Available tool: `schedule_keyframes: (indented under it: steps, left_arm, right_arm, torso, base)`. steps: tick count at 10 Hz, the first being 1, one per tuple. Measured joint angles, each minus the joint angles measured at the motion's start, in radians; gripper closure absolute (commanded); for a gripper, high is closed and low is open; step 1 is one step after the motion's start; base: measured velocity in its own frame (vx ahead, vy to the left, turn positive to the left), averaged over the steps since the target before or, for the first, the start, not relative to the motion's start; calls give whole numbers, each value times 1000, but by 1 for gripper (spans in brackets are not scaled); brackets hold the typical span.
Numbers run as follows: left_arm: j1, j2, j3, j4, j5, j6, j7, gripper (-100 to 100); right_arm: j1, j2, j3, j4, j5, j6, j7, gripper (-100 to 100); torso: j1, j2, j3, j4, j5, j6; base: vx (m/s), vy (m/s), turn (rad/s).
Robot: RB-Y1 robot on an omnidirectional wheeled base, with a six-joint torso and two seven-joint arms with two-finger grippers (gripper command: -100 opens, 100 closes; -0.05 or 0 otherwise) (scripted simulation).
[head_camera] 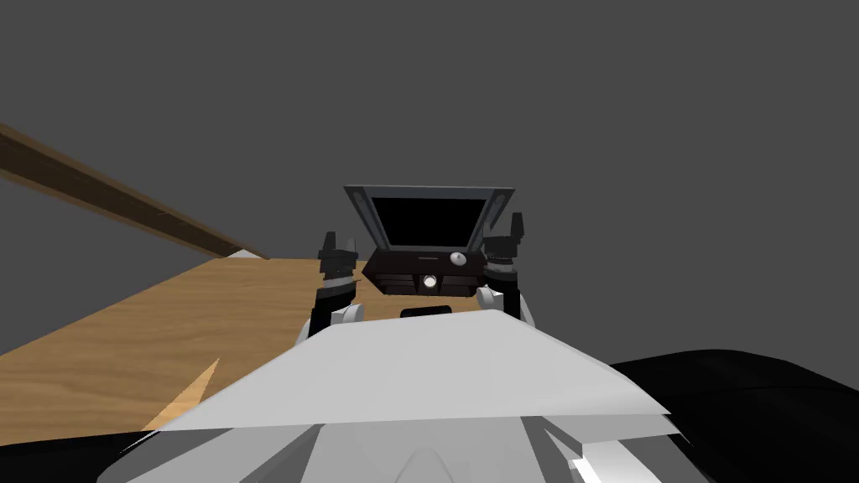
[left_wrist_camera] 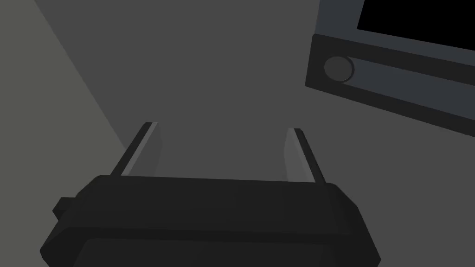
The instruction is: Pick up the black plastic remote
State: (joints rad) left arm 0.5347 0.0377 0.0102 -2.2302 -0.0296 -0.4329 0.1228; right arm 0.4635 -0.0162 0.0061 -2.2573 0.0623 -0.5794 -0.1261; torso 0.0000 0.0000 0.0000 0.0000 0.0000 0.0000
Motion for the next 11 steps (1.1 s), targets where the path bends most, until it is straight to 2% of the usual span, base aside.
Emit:
schedule_keyframes:
  steps: [3, 6, 11]
  left_arm:
    - [-47, 42, 12, 80, 25, 64, 12, -100]
    - [-94, 81, 25, 154, 54, 153, 27, -100]
    - [-178, 121, 42, 300, 91, 260, 43, -100]
  right_arm:
    - [0, 0, 0, 0, 0, 0, 0, 0]
    - [0, 0, 0, 0, 0, 0, 0, 0]
    - [0, 0, 0, 0, 0, 0, 0, 0]
  torso:
    - [0, 0, 0, 0, 0, 0]
    - [0, 0, 0, 0, 0, 0]
    - [-1, -1, 0, 0, 0, 0]
  base:
    - [-3, -10, -164]
    - [0, -9, -146]
    - [2, -10, -146]
